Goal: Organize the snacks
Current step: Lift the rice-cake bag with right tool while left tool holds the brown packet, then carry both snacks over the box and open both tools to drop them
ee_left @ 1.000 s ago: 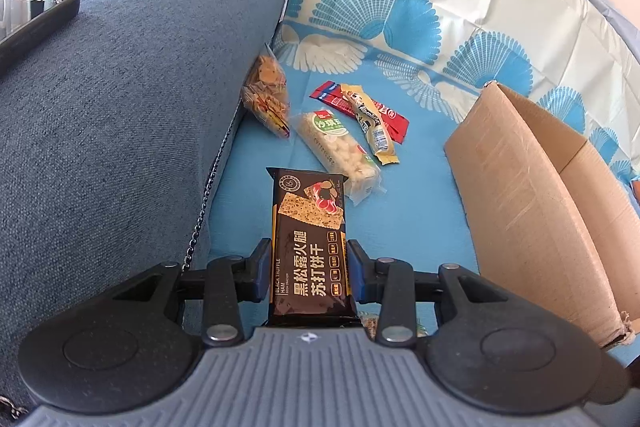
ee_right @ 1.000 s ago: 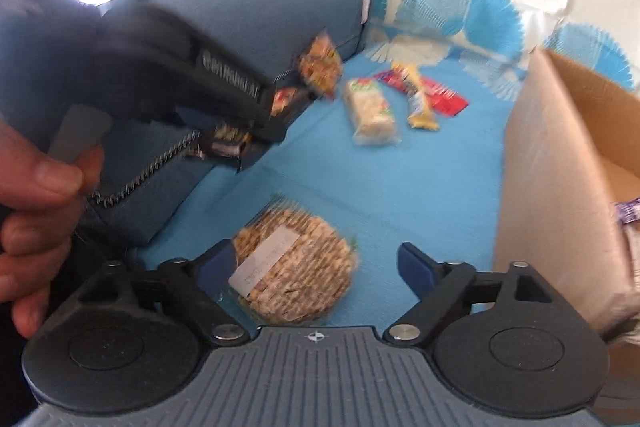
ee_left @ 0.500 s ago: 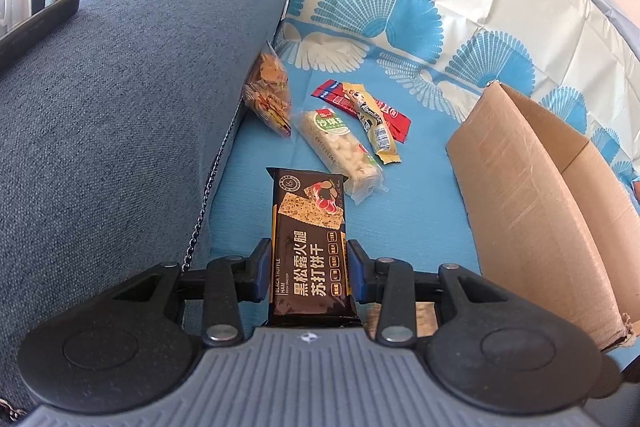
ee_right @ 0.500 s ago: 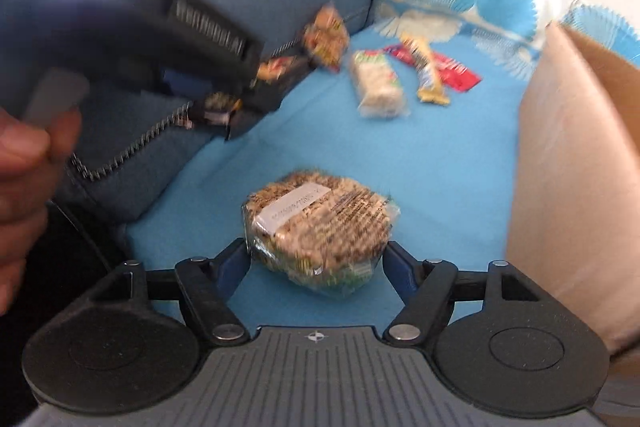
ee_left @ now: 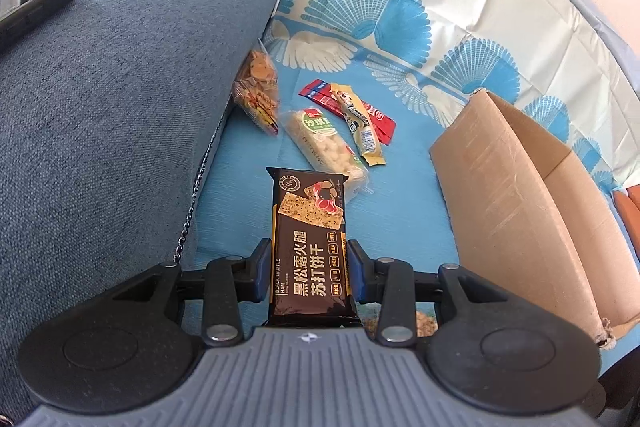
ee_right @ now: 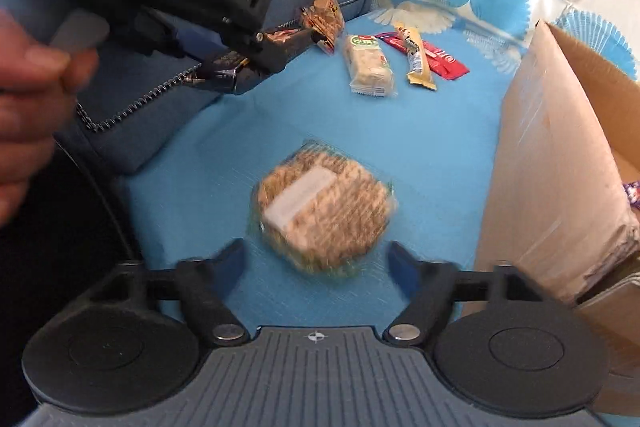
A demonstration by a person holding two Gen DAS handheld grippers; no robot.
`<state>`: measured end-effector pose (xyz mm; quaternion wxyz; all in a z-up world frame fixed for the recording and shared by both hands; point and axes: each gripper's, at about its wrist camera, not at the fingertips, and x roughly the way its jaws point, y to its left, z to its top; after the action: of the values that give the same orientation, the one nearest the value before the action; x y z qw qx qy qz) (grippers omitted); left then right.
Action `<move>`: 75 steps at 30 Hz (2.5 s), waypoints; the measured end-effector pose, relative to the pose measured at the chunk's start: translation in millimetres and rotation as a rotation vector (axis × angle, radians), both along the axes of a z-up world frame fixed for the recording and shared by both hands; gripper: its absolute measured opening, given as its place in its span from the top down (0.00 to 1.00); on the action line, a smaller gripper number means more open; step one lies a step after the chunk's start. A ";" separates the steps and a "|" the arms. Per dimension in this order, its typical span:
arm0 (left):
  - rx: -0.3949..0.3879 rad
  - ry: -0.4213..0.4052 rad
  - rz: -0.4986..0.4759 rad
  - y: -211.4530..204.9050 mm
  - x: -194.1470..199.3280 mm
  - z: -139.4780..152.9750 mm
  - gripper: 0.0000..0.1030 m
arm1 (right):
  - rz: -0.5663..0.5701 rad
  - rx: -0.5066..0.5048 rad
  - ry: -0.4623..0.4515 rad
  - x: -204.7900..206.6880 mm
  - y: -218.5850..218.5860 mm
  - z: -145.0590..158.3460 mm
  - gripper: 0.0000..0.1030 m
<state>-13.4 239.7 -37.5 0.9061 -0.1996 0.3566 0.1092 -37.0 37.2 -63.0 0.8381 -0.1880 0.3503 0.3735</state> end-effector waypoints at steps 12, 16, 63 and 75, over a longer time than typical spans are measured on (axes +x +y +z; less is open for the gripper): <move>0.023 0.063 -0.050 -5.9 11.1 -5.4 0.59 | -0.090 0.026 0.080 35.7 22.4 -14.2 0.13; 0.030 0.070 -0.057 -8.3 14.0 -8.9 0.59 | -0.079 0.053 0.068 34.7 18.8 -8.8 0.22; 0.259 -0.139 -0.053 -54.8 -19.4 26.2 0.59 | -0.519 0.590 -0.203 79.5 -267.4 117.5 0.22; 0.243 -0.209 -0.114 -121.9 -7.1 90.0 0.59 | -0.489 0.607 -0.207 105.9 -267.4 111.4 0.22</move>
<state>-20.4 117.8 52.5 0.9605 -0.0784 0.2553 0.0785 68.9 -230.2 48.4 0.9506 0.1201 0.1722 0.2288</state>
